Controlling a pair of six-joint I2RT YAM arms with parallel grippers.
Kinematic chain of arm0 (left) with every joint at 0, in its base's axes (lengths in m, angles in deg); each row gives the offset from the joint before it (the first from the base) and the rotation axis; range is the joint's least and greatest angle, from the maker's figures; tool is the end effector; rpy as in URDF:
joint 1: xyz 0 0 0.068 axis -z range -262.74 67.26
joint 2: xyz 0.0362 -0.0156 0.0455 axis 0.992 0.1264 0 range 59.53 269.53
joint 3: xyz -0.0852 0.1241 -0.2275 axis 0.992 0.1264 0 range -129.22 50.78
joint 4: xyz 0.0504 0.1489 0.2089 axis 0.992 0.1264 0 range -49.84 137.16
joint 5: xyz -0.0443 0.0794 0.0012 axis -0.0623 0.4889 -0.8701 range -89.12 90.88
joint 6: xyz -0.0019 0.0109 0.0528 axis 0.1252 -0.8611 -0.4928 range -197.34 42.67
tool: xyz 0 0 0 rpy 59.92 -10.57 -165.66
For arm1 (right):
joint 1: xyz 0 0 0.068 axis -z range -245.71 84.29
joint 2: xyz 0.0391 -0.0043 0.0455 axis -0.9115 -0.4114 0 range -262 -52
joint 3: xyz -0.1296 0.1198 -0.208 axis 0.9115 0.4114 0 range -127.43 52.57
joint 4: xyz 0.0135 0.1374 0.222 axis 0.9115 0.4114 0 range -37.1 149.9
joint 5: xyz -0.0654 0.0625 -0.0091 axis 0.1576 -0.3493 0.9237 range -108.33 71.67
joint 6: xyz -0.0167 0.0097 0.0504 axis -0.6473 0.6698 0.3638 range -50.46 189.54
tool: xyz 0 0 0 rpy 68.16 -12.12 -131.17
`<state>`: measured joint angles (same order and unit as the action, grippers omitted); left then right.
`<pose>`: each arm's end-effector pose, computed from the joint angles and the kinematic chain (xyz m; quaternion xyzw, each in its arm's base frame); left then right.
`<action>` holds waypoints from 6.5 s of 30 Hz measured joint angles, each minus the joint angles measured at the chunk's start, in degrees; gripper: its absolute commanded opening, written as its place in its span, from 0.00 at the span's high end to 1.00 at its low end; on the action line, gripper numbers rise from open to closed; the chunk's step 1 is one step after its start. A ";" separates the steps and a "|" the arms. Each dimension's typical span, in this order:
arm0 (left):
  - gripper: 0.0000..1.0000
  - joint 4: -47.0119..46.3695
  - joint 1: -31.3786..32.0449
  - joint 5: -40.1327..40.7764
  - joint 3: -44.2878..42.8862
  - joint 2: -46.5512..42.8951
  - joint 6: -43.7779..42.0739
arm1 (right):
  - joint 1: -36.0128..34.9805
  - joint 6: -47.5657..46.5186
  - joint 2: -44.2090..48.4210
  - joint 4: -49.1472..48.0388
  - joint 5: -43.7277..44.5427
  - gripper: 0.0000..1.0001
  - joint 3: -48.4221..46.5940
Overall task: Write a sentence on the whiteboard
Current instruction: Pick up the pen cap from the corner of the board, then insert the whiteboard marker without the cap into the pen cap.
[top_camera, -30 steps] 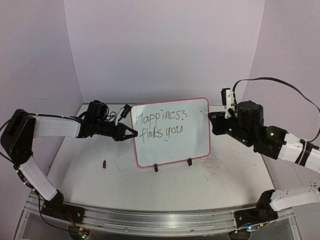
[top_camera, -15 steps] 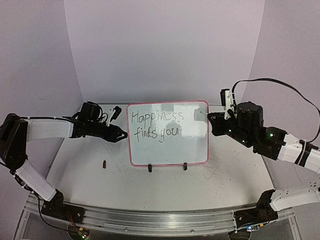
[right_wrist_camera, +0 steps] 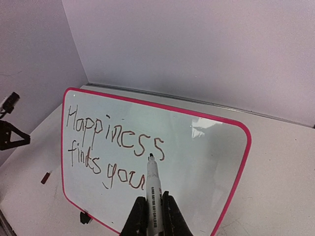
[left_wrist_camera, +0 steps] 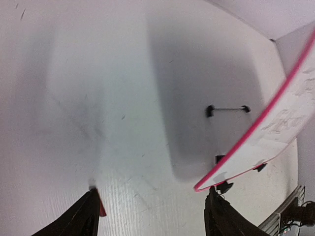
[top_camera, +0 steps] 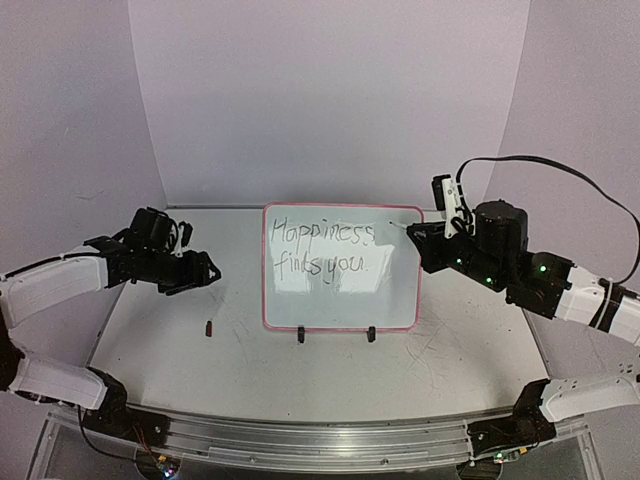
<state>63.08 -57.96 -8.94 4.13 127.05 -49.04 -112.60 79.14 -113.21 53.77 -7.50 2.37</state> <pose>0.2229 -0.1095 0.2508 0.0055 0.9170 -0.2452 0.3146 0.1768 0.1790 0.3345 -0.1908 0.7515 0.2323 0.5873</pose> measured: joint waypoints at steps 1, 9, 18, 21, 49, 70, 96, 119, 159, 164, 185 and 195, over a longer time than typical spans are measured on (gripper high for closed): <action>0.26 2.22 -0.04 1.17 0.06 1.95 1.76 | -0.01 -0.47 -0.10 0.01 -1.00 1.00 -0.18; 0.43 9.59 1.46 5.66 1.39 12.03 8.23 | -0.02 -4.04 -0.39 0.06 -6.12 1.00 -1.81; 0.60 10.09 3.05 9.07 1.31 21.56 8.82 | 0.00 -5.43 -0.39 0.53 -7.74 1.00 -2.11; 0.62 10.01 3.63 10.05 1.22 22.21 8.74 | -0.02 -5.54 -0.39 0.85 -7.83 1.00 -2.18; 0.91 -1.63 12.08 12.46 -3.48 -0.32 -8.18 | 0.31 -10.95 -4.87 11.12 -9.21 1.00 -13.84; 0.98 -26.13 30.46 21.27 -3.53 -1.16 -59.25 | -7.13 4.10 -25.98 19.01 -31.84 1.00 -35.06; 0.99 -25.38 33.04 24.01 -3.43 0.20 -64.50 | -7.81 5.15 -29.66 22.79 -28.01 1.00 -40.01; 1.00 -24.94 33.75 25.06 -3.45 1.60 -64.84 | -8.07 5.03 -29.20 22.77 -25.48 1.00 -40.00; 1.00 -14.66 35.32 26.55 -8.49 2.91 -69.53 | -8.35 5.80 -34.25 22.74 -29.45 1.00 -40.88; 1.00 -11.80 35.82 26.26 -10.62 3.09 -69.12 | -8.24 5.64 -35.65 22.70 -31.30 1.00 -42.12; 1.00 -5.32 40.68 43.78 -12.93 6.22 -66.06 | -7.99 25.68 -41.35 20.99 -34.17 0.94 -45.58; 1.00 -12.09 44.25 40.53 -5.75 1.91 -58.03 | -9.29 21.11 -35.28 18.23 -30.83 0.36 -39.35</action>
<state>50.99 -13.71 31.59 -1.62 128.96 -107.07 -121.90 100.26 -148.49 72.00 -38.33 -36.98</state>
